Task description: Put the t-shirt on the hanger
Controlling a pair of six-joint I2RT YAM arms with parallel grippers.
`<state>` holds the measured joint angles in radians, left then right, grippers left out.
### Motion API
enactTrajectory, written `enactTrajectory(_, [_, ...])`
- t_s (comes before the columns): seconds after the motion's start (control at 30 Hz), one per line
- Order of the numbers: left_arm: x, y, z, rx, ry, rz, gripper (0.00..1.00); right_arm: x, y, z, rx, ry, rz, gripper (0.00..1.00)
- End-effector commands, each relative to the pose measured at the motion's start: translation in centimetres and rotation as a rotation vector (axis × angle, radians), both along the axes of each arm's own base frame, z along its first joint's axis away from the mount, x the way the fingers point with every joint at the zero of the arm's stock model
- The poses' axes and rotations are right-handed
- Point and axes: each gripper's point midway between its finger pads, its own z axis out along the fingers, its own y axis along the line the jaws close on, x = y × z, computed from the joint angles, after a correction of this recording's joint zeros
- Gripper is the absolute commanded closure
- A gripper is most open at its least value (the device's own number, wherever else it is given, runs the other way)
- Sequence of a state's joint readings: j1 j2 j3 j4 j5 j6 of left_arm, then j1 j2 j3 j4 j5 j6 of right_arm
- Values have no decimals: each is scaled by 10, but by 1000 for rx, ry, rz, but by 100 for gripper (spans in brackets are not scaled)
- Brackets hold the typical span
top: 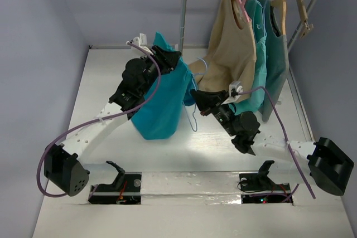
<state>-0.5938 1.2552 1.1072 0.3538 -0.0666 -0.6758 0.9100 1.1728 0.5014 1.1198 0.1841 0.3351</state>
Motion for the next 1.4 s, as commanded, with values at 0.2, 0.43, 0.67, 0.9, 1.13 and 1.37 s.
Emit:
enactTrajectory(0.2, [-39, -37, 10, -81, -56, -160, 66, 12, 0, 49, 47, -96, -64, 100])
enactTrajectory(0.43, [-46, -43, 6, -95, -54, -199, 48, 14, 6, 45, 32, -95, -53, 100])
enactTrajectory(0.67, [-37, -33, 0, -140, -60, -124, 45, 14, 15, 42, -19, -114, -32, 100])
enactTrajectory(0.9, [-29, -29, 4, -180, -80, -77, 70, 12, 25, 31, -61, -105, 10, 100])
enactTrajectory(1.13, [-30, -30, 2, -157, -71, -82, 100, 16, 27, 16, -87, -62, 8, 100])
enactTrajectory(1.37, [-46, 2, 28, -179, -103, -34, 100, 13, 25, -8, -197, 39, 23, 49])
